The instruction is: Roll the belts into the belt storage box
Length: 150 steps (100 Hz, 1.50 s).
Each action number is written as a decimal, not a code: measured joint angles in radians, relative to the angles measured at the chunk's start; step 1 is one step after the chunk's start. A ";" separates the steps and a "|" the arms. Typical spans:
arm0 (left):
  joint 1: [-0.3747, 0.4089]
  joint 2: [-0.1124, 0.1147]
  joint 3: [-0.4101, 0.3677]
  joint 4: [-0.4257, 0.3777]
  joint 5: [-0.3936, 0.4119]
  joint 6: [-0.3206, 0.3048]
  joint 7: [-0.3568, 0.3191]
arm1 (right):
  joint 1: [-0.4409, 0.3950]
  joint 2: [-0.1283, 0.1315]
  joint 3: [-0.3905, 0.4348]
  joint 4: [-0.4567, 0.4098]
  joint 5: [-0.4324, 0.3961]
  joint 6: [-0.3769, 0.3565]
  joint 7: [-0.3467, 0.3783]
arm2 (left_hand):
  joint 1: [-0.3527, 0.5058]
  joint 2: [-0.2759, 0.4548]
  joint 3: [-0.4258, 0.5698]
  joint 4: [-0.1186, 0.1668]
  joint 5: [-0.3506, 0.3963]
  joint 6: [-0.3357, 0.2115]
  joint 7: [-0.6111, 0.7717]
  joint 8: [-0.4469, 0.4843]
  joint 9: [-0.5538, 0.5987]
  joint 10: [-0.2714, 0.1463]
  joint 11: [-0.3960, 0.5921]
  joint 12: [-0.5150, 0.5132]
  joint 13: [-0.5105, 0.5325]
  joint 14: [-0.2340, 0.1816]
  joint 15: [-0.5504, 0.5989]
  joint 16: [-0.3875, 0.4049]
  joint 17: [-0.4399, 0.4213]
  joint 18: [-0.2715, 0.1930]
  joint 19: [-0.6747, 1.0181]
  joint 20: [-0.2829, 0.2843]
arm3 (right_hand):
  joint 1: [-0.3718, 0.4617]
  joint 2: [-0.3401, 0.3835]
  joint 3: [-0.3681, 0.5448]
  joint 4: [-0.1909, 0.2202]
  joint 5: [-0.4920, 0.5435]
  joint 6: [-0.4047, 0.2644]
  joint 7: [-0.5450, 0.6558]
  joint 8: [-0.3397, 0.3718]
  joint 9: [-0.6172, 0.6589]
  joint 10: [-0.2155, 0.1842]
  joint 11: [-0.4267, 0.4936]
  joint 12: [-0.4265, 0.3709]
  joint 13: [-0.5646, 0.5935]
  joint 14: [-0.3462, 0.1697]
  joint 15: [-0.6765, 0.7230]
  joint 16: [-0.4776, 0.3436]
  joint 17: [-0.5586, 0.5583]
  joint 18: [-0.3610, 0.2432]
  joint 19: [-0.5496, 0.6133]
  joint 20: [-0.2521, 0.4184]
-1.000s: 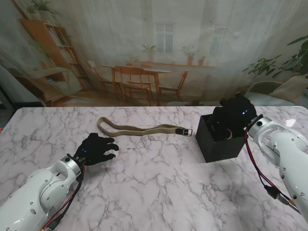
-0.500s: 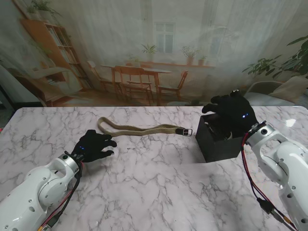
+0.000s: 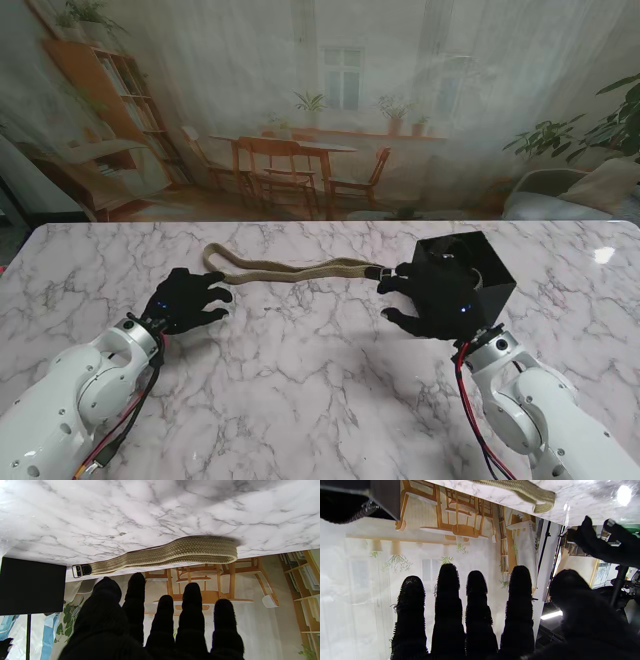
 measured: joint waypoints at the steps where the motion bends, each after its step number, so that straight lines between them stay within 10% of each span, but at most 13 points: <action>1: -0.002 0.000 -0.001 0.003 0.002 0.000 0.000 | -0.002 0.000 0.000 0.000 -0.002 0.000 0.000 | 0.000 0.000 0.000 0.000 0.000 0.000 0.000 0.000 -0.013 0.000 -0.006 -0.005 0.002 -0.005 0.000 0.000 0.000 0.000 0.000 0.000 | 0.000 0.000 0.000 0.000 0.000 0.000 0.000 0.000 0.000 0.000 0.000 0.000 0.000 0.000 0.000 0.000 0.000 0.000 -0.001 0.000; 24: -0.082 0.011 -0.007 0.094 0.026 -0.022 -0.021 | -0.022 -0.007 0.012 0.010 0.003 -0.025 -0.058 | -0.041 0.013 0.000 0.000 -0.040 0.012 -0.032 -0.031 -0.067 0.003 -0.034 -0.083 -0.034 -0.010 -0.021 -0.024 0.000 -0.013 0.000 0.000 | 0.000 0.000 -0.001 0.000 0.000 0.000 0.000 0.011 0.000 0.000 0.000 0.008 0.000 0.000 0.000 0.000 -0.010 0.000 -0.006 0.000; 61: -0.322 0.034 0.169 0.326 -0.033 0.065 -0.115 | -0.058 -0.006 0.034 -0.024 -0.016 0.004 -0.043 | -0.346 -0.059 -0.006 0.000 -0.425 0.037 -0.331 -0.276 -0.216 0.013 -0.071 -0.100 -0.110 -0.011 -0.047 -0.037 -0.040 -0.013 -0.031 0.000 | 0.000 0.000 -0.002 0.000 0.000 0.000 0.000 0.012 0.000 0.000 0.000 0.009 -0.002 0.000 0.000 0.000 -0.022 0.001 -0.015 0.000; 89: -0.480 0.038 0.352 0.491 -0.120 0.102 -0.115 | -0.063 -0.008 0.045 -0.023 -0.011 0.004 -0.060 | -0.355 -0.182 -0.015 0.000 -0.386 -0.055 -0.296 -0.296 -0.265 0.013 -0.093 -0.120 -0.138 -0.009 -0.061 -0.044 -0.050 -0.013 -0.057 0.000 | 0.000 0.000 -0.002 0.000 0.025 0.000 0.002 0.013 0.000 0.001 -0.001 0.016 -0.012 0.000 0.000 0.001 -0.023 0.001 -0.017 0.000; 150: -0.597 0.000 0.557 0.598 -0.259 0.157 -0.081 | -0.063 -0.008 0.048 -0.015 -0.009 0.003 -0.078 | -0.072 -0.062 -0.005 0.000 -0.310 -0.153 -0.238 -0.263 -0.290 -0.014 -0.144 -0.171 -0.246 -0.021 -0.111 -0.100 -0.084 -0.028 -0.178 -0.013 | 0.000 0.000 -0.002 0.000 0.025 0.000 0.002 0.013 0.000 0.001 -0.001 0.018 -0.012 0.000 0.000 0.001 -0.023 0.002 -0.018 0.006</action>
